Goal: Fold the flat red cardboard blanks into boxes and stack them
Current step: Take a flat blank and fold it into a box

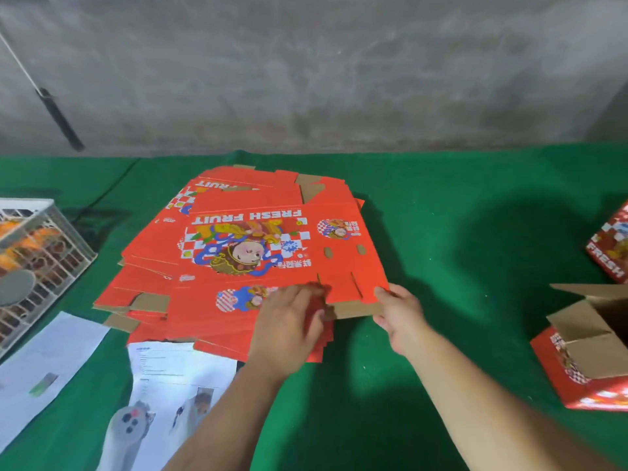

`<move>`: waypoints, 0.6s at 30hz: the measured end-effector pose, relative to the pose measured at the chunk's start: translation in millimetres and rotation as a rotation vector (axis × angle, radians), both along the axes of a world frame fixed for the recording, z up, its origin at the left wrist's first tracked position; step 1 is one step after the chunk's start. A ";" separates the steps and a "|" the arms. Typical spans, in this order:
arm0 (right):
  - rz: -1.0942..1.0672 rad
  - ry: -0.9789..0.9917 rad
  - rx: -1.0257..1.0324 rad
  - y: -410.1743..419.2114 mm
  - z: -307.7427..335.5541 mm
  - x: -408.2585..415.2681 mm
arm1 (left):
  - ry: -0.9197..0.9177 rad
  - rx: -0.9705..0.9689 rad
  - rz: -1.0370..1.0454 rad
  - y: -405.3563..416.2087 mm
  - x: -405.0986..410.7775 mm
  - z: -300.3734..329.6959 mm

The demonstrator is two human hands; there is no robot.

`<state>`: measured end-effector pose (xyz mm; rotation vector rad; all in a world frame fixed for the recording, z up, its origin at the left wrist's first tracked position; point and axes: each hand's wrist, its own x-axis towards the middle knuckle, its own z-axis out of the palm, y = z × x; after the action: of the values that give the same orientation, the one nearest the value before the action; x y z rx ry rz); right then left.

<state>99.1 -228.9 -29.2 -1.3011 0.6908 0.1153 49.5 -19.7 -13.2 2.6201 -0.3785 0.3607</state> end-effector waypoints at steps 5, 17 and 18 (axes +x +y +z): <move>-0.004 0.076 0.214 -89.4 -15.4 -42.3 | 0.175 -0.138 0.639 40.7 7.6 -5.9; 0.356 0.186 -0.253 -137.9 2.7 -72.9 | 0.113 -0.677 0.662 4.5 -10.4 24.1; 0.393 0.161 -0.220 -139.0 3.6 -76.3 | 0.086 -0.686 0.618 -0.3 -13.3 26.1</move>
<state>22.8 -367.9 -25.6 -1.6425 0.5865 0.4781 36.2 -20.1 12.9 1.9974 0.5195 0.4681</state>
